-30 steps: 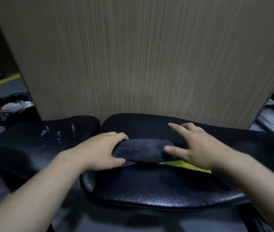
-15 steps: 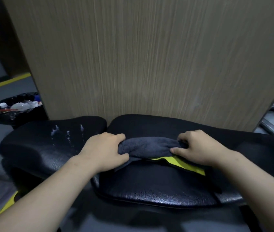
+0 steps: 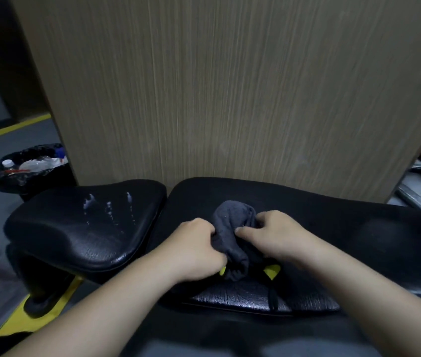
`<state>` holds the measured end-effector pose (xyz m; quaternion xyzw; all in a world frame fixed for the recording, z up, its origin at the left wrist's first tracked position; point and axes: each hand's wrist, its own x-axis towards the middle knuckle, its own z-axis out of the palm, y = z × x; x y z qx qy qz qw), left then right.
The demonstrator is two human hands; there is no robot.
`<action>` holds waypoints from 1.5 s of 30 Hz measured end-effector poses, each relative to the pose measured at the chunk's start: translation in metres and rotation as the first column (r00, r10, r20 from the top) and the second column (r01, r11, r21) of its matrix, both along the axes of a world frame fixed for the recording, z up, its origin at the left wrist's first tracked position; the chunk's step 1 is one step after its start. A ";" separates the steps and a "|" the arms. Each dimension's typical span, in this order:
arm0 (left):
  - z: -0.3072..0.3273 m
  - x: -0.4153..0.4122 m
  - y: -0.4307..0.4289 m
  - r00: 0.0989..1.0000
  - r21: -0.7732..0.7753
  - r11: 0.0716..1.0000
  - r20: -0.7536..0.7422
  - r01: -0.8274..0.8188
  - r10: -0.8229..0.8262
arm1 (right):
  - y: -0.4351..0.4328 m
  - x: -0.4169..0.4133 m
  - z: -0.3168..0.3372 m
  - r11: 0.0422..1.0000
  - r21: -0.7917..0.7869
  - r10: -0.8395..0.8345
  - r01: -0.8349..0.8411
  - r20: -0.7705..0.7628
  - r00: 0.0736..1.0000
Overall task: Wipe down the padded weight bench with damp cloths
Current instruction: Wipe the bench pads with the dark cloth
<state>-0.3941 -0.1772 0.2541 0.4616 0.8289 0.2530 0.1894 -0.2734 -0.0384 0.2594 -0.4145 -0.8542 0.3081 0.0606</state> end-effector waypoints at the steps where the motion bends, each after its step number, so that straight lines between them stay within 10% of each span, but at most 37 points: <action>1: -0.003 -0.006 -0.001 0.999 0.014 1.000 -0.037 0.006 -0.005 | 0.003 0.000 0.002 0.991 0.125 0.030 -0.043 0.100 0.994; 7: -0.023 0.002 0.005 0.946 0.188 0.979 -0.323 0.075 -0.011 | -0.009 -0.012 -0.001 0.998 -0.035 0.060 -0.061 -0.046 0.997; 14: -0.014 -0.043 -0.017 0.771 -0.193 0.886 -0.439 0.421 -0.462 | -0.011 -0.010 -0.022 0.971 0.185 0.154 -0.149 -0.014 0.988; 28: -0.028 -0.151 -0.115 0.785 -0.082 0.990 -0.618 -0.118 0.042 | 0.000 -0.038 -0.023 0.825 0.383 0.411 -0.415 0.097 0.907; 36: -0.049 -0.221 -0.191 0.823 -0.070 0.921 -0.478 -0.383 0.306 | -0.030 -0.110 -0.036 0.614 0.525 0.674 -0.590 0.039 0.737; 45: -0.058 -0.238 -0.191 0.879 -0.139 0.915 -0.363 -0.378 0.308 | -0.016 -0.261 -0.049 0.774 0.467 0.541 -0.428 -0.134 0.830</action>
